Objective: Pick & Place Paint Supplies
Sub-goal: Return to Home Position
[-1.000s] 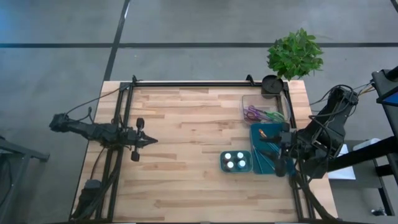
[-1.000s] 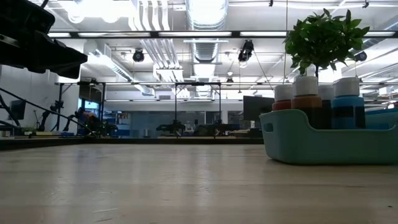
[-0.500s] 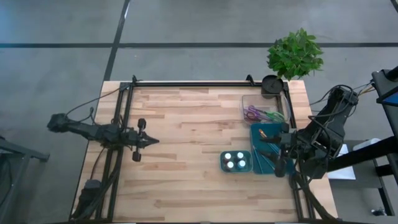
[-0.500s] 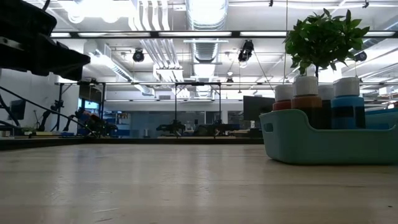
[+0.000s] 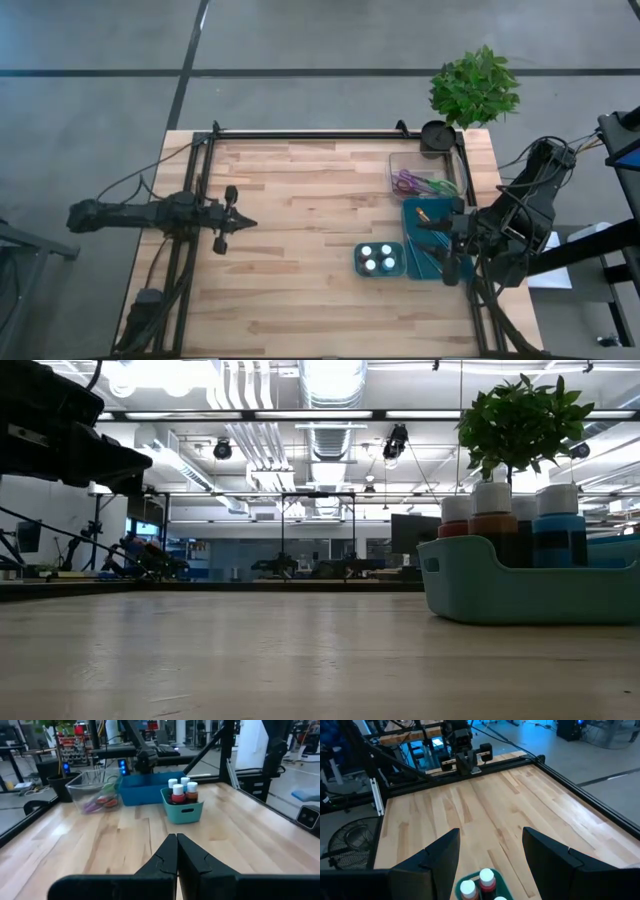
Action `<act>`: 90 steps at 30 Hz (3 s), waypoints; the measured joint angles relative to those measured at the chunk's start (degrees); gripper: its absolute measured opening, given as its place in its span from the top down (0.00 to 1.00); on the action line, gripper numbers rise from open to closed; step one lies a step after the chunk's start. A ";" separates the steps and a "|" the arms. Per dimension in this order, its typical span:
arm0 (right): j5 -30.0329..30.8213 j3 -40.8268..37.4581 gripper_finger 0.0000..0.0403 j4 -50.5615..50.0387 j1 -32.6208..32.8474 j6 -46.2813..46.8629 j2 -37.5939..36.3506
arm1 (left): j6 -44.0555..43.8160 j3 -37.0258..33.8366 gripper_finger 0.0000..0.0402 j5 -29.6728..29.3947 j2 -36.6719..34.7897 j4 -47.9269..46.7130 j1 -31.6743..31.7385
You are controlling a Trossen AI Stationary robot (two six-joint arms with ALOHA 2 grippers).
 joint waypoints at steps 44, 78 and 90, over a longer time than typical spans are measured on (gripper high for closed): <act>-1.35 -0.42 0.48 5.56 -1.55 -7.61 2.19 | -1.31 0.44 0.90 -4.29 -7.37 -1.94 -0.70; -69.93 -48.80 0.48 70.58 -40.74 -59.08 -20.07 | -1.36 0.59 0.90 -4.29 -6.93 -1.79 -0.70; -70.37 -61.66 0.48 63.41 -42.71 -58.88 -45.91 | -1.36 0.59 0.90 -4.29 -6.99 -1.89 -0.70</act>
